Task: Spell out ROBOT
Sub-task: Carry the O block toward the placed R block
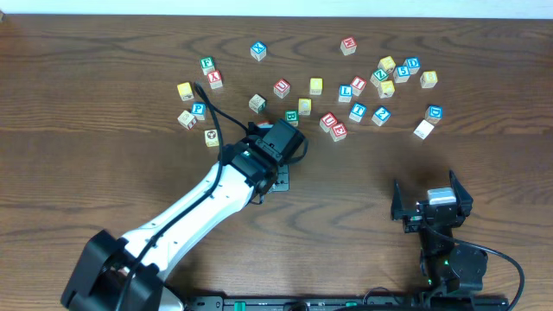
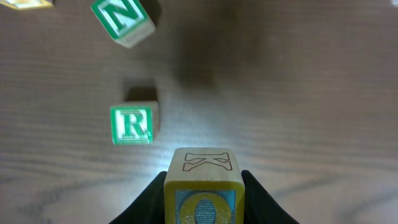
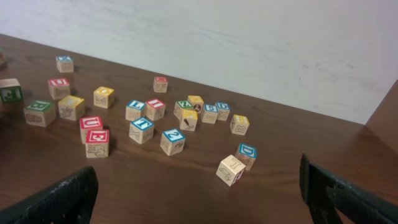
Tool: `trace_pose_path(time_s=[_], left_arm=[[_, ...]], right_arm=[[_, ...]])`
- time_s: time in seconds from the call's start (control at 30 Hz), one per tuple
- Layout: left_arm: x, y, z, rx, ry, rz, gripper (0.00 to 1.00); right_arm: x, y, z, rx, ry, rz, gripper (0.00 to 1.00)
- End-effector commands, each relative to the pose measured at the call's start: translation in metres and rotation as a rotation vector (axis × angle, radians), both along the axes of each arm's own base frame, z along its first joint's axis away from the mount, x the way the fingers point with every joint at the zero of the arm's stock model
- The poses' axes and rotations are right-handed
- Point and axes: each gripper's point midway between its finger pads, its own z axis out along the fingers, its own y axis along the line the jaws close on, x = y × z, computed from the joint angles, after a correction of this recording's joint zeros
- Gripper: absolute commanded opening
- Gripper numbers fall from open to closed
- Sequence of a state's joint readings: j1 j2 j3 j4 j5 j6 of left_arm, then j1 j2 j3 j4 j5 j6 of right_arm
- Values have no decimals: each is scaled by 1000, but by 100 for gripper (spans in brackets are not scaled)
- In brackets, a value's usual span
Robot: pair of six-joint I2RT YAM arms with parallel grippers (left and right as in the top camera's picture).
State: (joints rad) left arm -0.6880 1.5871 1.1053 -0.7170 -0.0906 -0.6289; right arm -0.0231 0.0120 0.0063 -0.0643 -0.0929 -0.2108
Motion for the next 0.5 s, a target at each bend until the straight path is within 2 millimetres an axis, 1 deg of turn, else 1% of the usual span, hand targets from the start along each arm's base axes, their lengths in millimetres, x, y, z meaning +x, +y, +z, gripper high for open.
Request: trace_pose_path(time_s=[0.0,0.3,0.37,0.47], left_arm=[[9,12,-15,87,-19,44,8],[14,8,-60,138,41,45,8],[15,8,-66,139,46,57,8],[17,6,-69,131,43,69,7]], right_arm=[[0,-1,0,15,2,-8,99],[0,-1,0,15,2,-8,99],[0,-1,0,15,2,-8,99],[0,-1,0,15,2,-8,99]])
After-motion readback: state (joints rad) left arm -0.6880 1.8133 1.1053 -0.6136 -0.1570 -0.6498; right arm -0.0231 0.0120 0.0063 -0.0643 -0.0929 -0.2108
